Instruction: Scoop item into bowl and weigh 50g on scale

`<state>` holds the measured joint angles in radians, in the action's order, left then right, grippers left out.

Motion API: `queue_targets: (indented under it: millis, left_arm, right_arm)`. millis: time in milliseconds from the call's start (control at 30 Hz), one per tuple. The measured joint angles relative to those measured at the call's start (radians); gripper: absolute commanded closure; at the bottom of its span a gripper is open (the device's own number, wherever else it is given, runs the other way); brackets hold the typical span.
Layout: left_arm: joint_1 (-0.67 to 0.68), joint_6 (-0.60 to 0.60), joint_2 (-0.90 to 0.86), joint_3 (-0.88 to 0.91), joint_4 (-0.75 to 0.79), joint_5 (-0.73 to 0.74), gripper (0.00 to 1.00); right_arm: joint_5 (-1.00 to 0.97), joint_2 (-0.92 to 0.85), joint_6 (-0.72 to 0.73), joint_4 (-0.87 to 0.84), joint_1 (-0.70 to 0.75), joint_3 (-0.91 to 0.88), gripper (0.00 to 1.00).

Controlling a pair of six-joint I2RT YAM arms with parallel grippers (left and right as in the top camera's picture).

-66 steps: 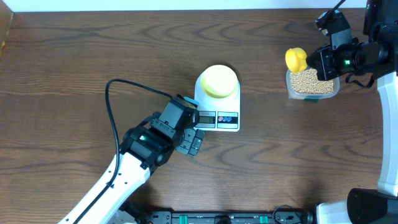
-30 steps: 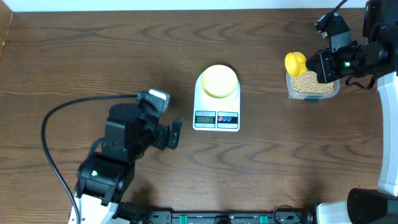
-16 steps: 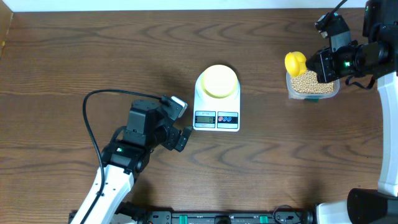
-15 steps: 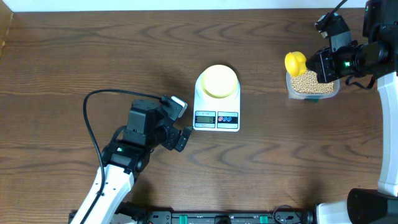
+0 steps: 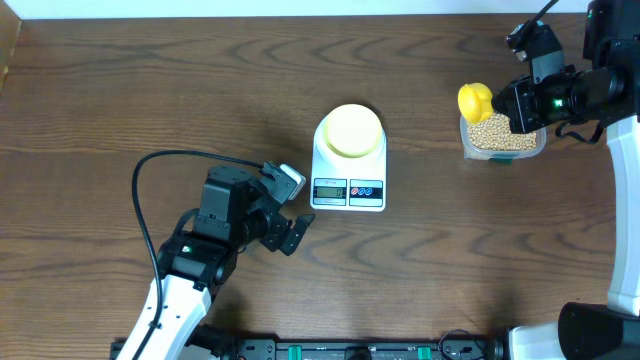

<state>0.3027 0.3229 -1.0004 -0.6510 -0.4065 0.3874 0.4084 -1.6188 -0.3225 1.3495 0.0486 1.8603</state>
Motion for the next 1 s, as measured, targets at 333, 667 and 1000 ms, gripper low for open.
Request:
queue_targets:
  millis: [333,667,1000]
  left_arm:
    - [0.000,0.000,-0.002,0.000,0.001,0.000,0.02]
    - [0.000,0.000,-0.004,0.000,0.049,-0.001,0.02]
    - [0.000,0.000,-0.004,0.000,0.048,-0.001,0.02]
  right_arm:
    - [0.000,0.000,0.000,0.000,0.000,0.000,0.99]
    - [0.000,0.000,0.000,0.001,0.000,0.000,0.99]
    - [0.000,0.000,-0.014,0.002,0.000,0.000,0.99]
